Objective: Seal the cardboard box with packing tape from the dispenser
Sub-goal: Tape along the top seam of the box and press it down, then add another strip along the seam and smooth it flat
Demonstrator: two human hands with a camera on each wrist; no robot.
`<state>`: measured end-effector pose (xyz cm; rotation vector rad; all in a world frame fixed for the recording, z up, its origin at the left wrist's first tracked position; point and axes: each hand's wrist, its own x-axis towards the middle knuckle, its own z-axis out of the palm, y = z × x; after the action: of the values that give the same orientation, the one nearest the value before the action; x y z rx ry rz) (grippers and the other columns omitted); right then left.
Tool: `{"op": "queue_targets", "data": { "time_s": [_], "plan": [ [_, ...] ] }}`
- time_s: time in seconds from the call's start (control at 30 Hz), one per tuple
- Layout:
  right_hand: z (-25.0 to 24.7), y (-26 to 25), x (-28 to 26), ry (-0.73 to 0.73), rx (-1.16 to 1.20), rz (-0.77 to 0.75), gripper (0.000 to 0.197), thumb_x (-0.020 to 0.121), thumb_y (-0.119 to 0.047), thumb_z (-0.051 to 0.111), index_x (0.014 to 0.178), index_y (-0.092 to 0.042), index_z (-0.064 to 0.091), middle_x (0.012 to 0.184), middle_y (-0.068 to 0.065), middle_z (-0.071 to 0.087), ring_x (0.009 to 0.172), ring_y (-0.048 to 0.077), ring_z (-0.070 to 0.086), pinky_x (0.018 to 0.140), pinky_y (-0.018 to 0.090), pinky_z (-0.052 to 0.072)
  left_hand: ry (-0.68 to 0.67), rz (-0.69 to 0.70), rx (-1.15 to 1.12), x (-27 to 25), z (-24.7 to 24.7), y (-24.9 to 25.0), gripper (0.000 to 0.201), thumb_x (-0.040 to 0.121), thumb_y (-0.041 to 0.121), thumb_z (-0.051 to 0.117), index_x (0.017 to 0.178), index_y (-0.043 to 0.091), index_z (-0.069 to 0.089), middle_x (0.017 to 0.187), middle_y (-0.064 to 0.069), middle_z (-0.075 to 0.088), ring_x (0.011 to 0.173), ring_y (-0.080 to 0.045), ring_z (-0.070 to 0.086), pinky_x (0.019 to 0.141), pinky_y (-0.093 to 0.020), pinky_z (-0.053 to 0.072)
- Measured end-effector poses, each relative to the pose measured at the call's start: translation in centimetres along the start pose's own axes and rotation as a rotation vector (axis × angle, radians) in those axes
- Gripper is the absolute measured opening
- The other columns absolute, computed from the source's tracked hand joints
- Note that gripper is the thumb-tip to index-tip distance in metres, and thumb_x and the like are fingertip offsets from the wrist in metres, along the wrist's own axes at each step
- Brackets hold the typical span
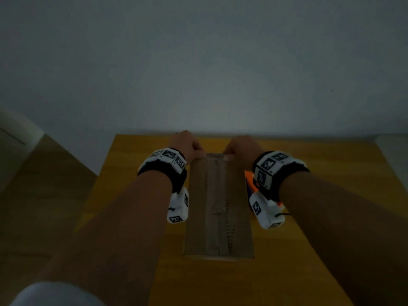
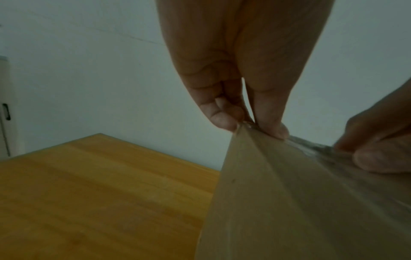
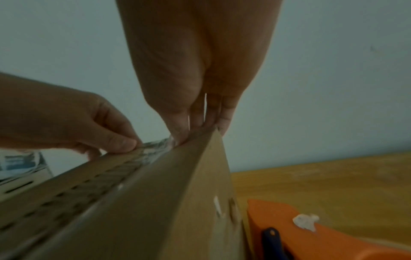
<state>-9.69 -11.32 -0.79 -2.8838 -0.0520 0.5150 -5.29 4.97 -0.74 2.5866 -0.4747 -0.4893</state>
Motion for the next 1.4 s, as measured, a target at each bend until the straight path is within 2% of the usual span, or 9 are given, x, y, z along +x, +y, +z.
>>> {"op": "queue_targets", "data": {
  "time_s": [0.17,0.3,0.43,0.63,0.8,0.9,1.1,1.27,1.4],
  "plan": [
    [-0.2,0.6,0.4,0.011,0.082,0.134,0.041,0.088,-0.036,0.063,0.098,0.002,0.075,0.101,0.017,0.074,0.087,0.027,0.069,0.076,0.032,0.054,-0.074,-0.02,-0.029,0.2,-0.2,-1.2,0.027,0.091,0.024,0.061,0.11,0.01,0.073,0.116,-0.01,0.07,0.105,-0.027,0.064,0.091,-0.035,0.051],
    [-0.6,1.2,0.0,0.0,0.164,0.171,0.03,0.092,-0.022,0.06,0.108,0.001,0.072,0.11,0.016,0.072,0.097,0.029,0.067,0.084,0.033,0.053,-0.053,-0.059,-0.042,0.5,-0.4,-1.4,0.024,0.085,0.026,0.068,0.1,0.01,0.077,0.108,-0.008,0.074,0.097,-0.024,0.067,0.079,-0.029,0.052],
    [-0.9,1.5,-0.2,0.115,0.153,0.268,0.029,0.083,-0.026,0.071,0.093,0.001,0.076,0.088,0.015,0.075,0.073,0.022,0.066,0.073,0.03,0.057,0.007,-0.123,-0.028,0.4,-0.5,-0.9,0.025,0.081,0.029,0.072,0.095,0.009,0.078,0.101,-0.007,0.075,0.091,-0.023,0.068,0.072,-0.025,0.05],
    [-0.8,1.3,-0.9,0.149,0.265,0.34,0.022,0.082,-0.019,0.072,0.088,0.002,0.075,0.084,0.016,0.075,0.08,0.025,0.073,0.077,0.038,0.061,-0.051,-0.121,0.127,0.3,-1.1,0.5,0.029,0.084,0.03,0.069,0.102,0.008,0.076,0.107,-0.006,0.073,0.097,-0.025,0.068,0.081,-0.029,0.054],
    [-1.8,1.4,-1.9,0.114,0.38,0.301,0.021,0.09,-0.005,0.058,0.103,-0.002,0.074,0.1,0.015,0.075,0.093,0.026,0.071,0.086,0.036,0.058,-0.158,0.025,0.147,1.1,-0.6,2.5,0.033,0.091,0.004,0.055,0.12,0.014,0.068,0.131,-0.01,0.062,0.116,-0.027,0.06,0.094,-0.031,0.048],
    [-2.2,1.9,-2.2,0.109,0.435,0.309,0.019,0.089,-0.005,0.06,0.104,-0.002,0.072,0.098,0.016,0.075,0.091,0.025,0.073,0.087,0.038,0.058,-0.228,0.102,0.17,1.4,0.3,3.3,0.036,0.091,0.019,0.06,0.127,0.012,0.062,0.132,-0.009,0.061,0.12,-0.026,0.058,0.103,-0.034,0.046],
    [-2.4,3.4,-3.5,0.008,0.586,0.343,0.019,0.092,-0.006,0.057,0.106,0.001,0.068,0.09,0.018,0.073,0.084,0.03,0.073,0.082,0.041,0.06,-0.237,-0.023,0.335,1.7,0.0,1.1,0.025,0.091,0.031,0.06,0.102,0.01,0.068,0.115,-0.02,0.066,0.087,-0.03,0.063,0.077,-0.033,0.049],
    [-2.5,3.5,-3.8,-0.042,0.593,0.39,0.021,0.094,-0.015,0.056,0.092,0.003,0.067,0.085,0.016,0.071,0.077,0.029,0.067,0.084,0.045,0.058,-0.148,-0.266,0.467,1.0,-2.8,-3.1,0.039,0.093,0.018,0.056,0.129,0.003,0.056,0.134,-0.016,0.057,0.123,-0.03,0.056,0.098,-0.034,0.045],
    [-2.4,2.3,-3.8,-0.118,0.504,0.408,0.031,0.094,-0.03,0.056,0.087,-0.001,0.065,0.091,0.017,0.071,0.083,0.032,0.07,0.087,0.05,0.056,-0.156,-0.151,0.392,0.5,-3.7,-3.4,0.064,0.092,0.008,0.056,0.15,0.015,0.029,0.153,-0.015,0.034,0.136,-0.032,0.041,0.105,-0.038,0.04]
  ]
}}
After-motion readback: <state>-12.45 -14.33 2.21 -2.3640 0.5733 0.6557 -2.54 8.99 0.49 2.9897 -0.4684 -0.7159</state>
